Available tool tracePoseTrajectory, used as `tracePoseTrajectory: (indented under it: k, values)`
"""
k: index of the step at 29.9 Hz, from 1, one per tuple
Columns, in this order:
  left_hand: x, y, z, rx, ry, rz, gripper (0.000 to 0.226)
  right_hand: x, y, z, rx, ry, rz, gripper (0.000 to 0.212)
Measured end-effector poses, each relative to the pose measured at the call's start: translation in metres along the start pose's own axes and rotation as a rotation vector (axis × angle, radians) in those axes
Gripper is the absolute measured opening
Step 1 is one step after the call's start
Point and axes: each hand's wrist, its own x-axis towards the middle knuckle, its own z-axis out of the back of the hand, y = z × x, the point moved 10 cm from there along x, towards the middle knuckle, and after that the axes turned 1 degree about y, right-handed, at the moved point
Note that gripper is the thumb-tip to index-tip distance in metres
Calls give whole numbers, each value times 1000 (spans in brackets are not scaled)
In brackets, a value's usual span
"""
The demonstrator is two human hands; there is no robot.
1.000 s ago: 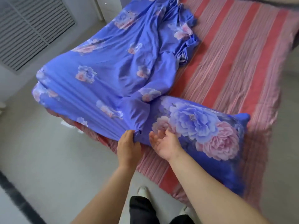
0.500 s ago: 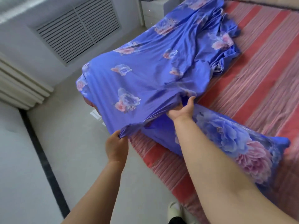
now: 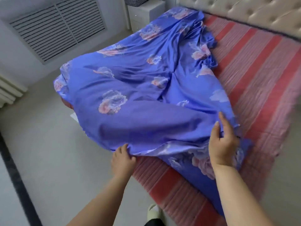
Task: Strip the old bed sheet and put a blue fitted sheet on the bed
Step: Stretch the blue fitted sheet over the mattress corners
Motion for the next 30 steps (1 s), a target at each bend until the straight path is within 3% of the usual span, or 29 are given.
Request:
tracePoseTrajectory:
  k: [3,6,8,9,12,14,15,18,19,20,23,25,26,28,30]
  values:
    - [-67,-111,-52,59,35,-513,95,-49,-12,21,-62,141,107,28]
    - [-136,-203,-79,-67,40,-765,89,-88,-32,37,115,353,67,33]
    - [-154,-233,-74,-271,-57,-716,60,-102,-43,51,280,483,-21,36]
    - [-161,-242,-70,-353,-118,-661,45,-101,-60,57,376,528,-174,35]
    - [-189,-262,-73,-366,-220,-577,29,-99,-138,47,740,552,-953,47]
    - [-204,-267,-85,-327,-203,-511,27,-94,-168,31,910,568,-1348,60]
    - [-209,-262,-91,-321,-182,-449,28,-85,-184,26,946,548,-1432,58]
    - [-217,-242,-87,-334,-159,-314,26,-42,-202,17,1108,435,-1573,18]
    - [-217,-236,-82,-350,-159,-275,20,-27,-206,12,1204,396,-1604,28]
    - [-216,-229,-77,-357,-153,-225,24,-10,-208,12,1263,379,-1590,35]
    - [-213,-207,-77,-273,-95,-67,41,37,-231,23,1371,327,-1461,15]
    - [-210,-195,-91,-169,-16,15,43,68,-248,49,1300,313,-1302,33]
    - [-209,-187,-103,-132,45,66,46,87,-250,69,1244,284,-1174,31]
    - [-213,-172,-126,14,165,167,41,115,-261,119,880,193,-891,29]
    - [-222,-164,-152,216,319,210,23,122,-252,153,519,241,-533,25]
